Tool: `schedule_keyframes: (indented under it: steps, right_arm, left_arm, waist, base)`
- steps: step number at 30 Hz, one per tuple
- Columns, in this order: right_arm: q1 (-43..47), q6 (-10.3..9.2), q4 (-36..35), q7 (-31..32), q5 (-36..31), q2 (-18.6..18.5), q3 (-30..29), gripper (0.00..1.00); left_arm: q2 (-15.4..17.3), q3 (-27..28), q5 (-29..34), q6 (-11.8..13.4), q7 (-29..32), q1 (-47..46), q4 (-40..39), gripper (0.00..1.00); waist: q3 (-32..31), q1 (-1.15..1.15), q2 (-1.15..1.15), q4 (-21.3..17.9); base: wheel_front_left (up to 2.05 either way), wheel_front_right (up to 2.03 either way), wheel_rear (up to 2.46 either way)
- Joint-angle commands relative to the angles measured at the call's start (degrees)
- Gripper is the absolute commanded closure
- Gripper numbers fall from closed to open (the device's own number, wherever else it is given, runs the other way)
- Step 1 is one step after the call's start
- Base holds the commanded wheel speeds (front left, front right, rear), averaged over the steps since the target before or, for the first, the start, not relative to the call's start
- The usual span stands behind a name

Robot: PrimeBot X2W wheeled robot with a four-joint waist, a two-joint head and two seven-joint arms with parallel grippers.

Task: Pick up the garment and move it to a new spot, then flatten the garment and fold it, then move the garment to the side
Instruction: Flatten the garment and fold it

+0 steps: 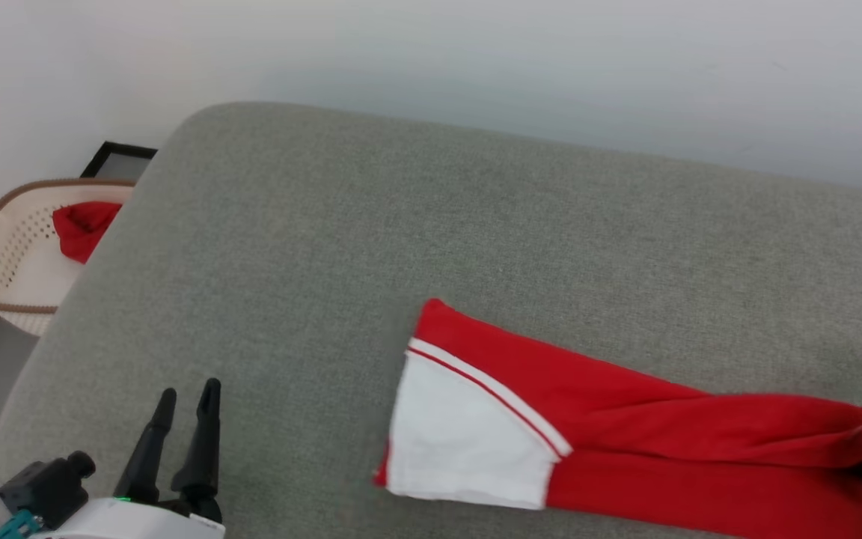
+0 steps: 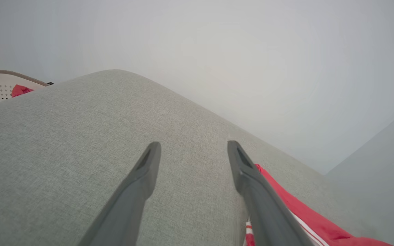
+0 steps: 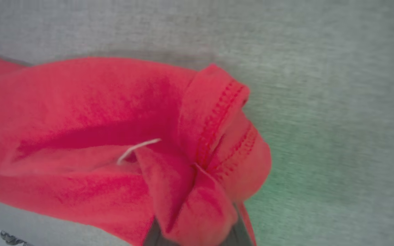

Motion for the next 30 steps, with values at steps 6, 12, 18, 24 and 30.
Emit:
schedule_keyframes:
  steps: [6, 12, 18, 24, 30]
  right_arm:
    - [-0.56, -0.11, 1.55, -1.46, -1.01, -3.08, -2.60, 1.00]
    - [-0.94, -0.11, 3.25, -2.50, -2.60, -5.18, -4.95, 1.00]
    - [0.00, -0.11, 2.31, -1.87, -3.04, -6.18, -5.35, 1.00]
    - [2.78, -0.10, -6.56, 0.53, -1.40, -6.18, -1.87, 1.00]
    - [4.85, -0.09, -21.27, 4.55, 2.59, -3.11, 1.77, 1.00]
  left_arm:
    - [0.32, 0.79, -0.52, -0.18, 0.03, 1.73, -0.51, 0.00]
    - [0.64, 0.89, -0.64, -0.18, 0.03, 2.69, -0.80, 0.00]
    - [1.02, 1.38, -0.73, -0.17, 0.03, 3.77, -0.64, 0.00]
    - [1.13, 1.56, -1.30, -0.17, 0.03, 5.44, -0.21, 0.00]
    - [0.72, 1.54, -1.47, -0.18, 0.04, 5.95, -0.04, 0.00]
  waist:
    - [-1.47, 0.00, 0.00, -0.99]
    - [-2.33, 0.00, 0.00, -2.04]
    - [-3.56, 0.00, 0.00, -3.55]
    - [-5.37, 0.00, 0.00, -5.61]
    - [-6.36, 0.00, 0.00, -7.48]
  base:
    - [0.00, 0.00, 0.00]
    - [0.00, 0.00, 0.00]
    - [0.00, 0.00, 0.00]
    - [0.00, 0.00, 0.00]
    - [0.00, 0.00, 0.00]
